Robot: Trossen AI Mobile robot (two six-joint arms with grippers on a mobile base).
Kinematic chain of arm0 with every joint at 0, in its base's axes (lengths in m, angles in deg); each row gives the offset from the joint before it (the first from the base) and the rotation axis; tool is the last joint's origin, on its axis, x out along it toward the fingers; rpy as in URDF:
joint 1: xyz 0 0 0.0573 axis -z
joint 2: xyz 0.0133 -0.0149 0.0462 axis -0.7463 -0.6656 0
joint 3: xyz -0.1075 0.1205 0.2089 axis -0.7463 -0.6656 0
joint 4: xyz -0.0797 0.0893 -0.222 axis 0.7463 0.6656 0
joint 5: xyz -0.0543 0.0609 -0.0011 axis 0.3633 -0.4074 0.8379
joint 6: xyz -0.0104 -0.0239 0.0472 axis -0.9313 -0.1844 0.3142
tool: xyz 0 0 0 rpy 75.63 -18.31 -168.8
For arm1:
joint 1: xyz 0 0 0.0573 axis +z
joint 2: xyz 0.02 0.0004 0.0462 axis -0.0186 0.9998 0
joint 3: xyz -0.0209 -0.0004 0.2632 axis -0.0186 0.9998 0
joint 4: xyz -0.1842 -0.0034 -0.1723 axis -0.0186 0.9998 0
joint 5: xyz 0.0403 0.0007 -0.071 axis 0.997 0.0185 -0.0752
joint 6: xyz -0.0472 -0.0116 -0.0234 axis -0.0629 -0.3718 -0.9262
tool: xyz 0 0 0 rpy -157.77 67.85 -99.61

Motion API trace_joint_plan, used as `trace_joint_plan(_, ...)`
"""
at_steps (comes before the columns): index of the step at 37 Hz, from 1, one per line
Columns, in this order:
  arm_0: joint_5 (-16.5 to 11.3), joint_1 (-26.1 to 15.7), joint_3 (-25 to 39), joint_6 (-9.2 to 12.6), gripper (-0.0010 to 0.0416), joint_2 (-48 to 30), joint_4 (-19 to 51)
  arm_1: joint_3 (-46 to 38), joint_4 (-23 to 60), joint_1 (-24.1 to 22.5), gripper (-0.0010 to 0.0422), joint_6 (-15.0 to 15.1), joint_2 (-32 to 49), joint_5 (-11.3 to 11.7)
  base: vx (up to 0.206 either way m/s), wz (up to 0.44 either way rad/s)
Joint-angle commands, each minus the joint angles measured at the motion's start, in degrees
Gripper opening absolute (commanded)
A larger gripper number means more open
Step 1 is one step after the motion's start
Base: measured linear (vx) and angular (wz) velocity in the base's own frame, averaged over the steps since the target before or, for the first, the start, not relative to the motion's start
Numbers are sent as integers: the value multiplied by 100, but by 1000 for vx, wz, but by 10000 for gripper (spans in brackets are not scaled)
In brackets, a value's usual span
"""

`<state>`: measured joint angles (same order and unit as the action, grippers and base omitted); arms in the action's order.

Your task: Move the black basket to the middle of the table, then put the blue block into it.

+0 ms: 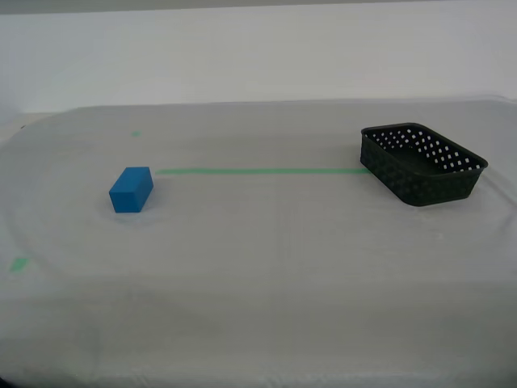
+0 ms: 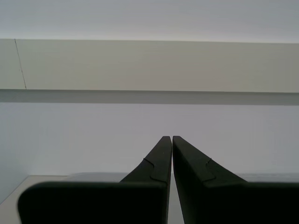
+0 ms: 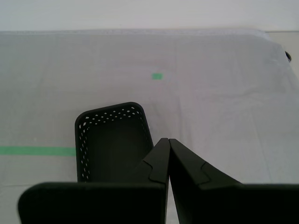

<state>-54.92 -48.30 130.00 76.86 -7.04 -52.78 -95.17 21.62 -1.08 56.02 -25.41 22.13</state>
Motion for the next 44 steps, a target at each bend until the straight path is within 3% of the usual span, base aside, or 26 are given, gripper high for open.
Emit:
trace_joint_plan(1,-24,-2,199,-15,-1,-125,216,-2,-24,-2,0,11,-2,2,0,0)
trace_joint_plan(21,-55,-2,1690,-74,-1,-1744,1298,-2,-24,-2,0,11,-2,2,0,0)
trace_joint_plan(31,-57,-2,2441,-328,-1,-2876,1829,-2,-24,-2,0,11,-2,0,0,0)
trace_joint_plan(38,-57,-4,3279,-660,0,-3821,2719,-2,-22,0,0,11,-2,2,0,0)
trace_joint_plan(44,-55,-2,4017,-721,0,-4607,3099,-2,-24,0,0,11,-2,2,0,0)
